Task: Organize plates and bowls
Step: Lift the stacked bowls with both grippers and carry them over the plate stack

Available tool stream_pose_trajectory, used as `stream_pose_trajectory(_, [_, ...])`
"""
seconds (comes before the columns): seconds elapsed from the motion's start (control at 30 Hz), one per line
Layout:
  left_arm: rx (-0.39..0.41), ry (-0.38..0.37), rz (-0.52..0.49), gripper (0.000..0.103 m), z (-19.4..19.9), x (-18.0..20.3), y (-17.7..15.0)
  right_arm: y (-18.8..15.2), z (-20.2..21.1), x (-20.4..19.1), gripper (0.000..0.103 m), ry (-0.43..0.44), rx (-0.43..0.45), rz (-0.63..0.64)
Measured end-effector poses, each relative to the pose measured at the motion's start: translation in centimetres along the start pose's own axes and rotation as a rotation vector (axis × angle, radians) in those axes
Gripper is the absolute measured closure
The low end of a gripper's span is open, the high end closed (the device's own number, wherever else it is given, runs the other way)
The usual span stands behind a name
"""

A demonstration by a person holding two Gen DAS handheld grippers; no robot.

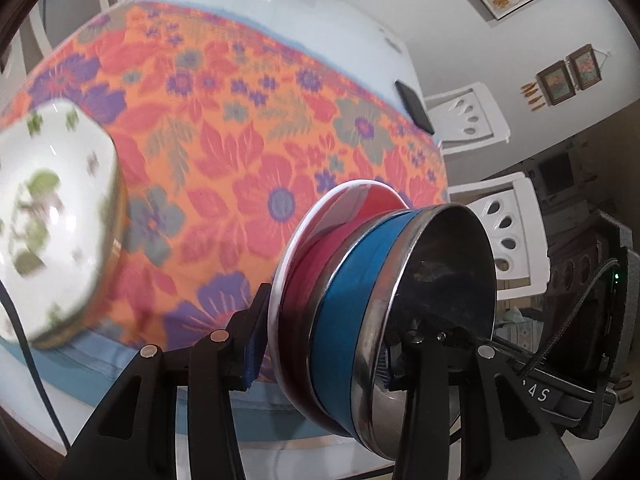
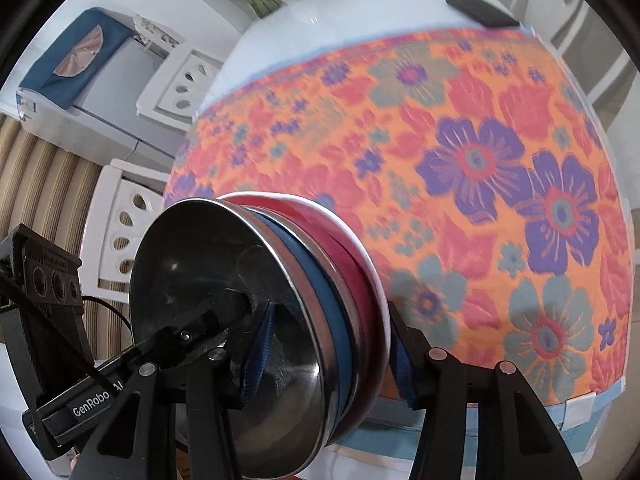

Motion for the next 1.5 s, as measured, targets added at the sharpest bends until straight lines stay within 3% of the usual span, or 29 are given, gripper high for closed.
stream_pose_trajectory(0.17, [0.037, 0.007, -0.044, 0.064, 4.9, -1.6, 1.7, 1.2, 1.5, -5.9, 0.051, -0.001, 0.072, 0.008])
stream_pose_trajectory(0.37, [0.079, 0.034, -0.059, 0.064, 10.7, -5.8, 3.4, 2.1, 0.7, -13.1, 0.051, 0.02, 0.099, 0.031])
stream_pose_trajectory(0.57, [0.108, 0.088, -0.015, 0.064, 14.3, -11.6, 3.5, 2.1, -3.0, -19.1, 0.051, 0.06, 0.055, 0.03])
stream_pose_trajectory(0.7, [0.084, 0.077, 0.022, 0.064, 14.7, -15.6, 3.3, 1.7, -6.1, -21.7, 0.051, 0.037, 0.012, 0.037])
stream_pose_trajectory(0.97, [0.014, 0.058, 0.064, 0.064, 12.9, -20.5, 2.9, 1.1, -11.4, -22.6, 0.051, -0.013, -0.077, 0.005])
stream_pose_trajectory(1.5, [-0.063, 0.007, 0.043, 0.064, 9.7, -22.2, 4.1, 2.4, -14.3, -21.1, 0.051, -0.109, -0.133, -0.063])
Point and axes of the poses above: each gripper's, at about its wrist camera, not at the fingertips, and z roughly against the way its jaws point, x to its right, y to its top, the point moved 8 cm from there along -z, roughly the way its jaws point, and after that the axes turned 14 degrees about -x, right-handed, at the moved point
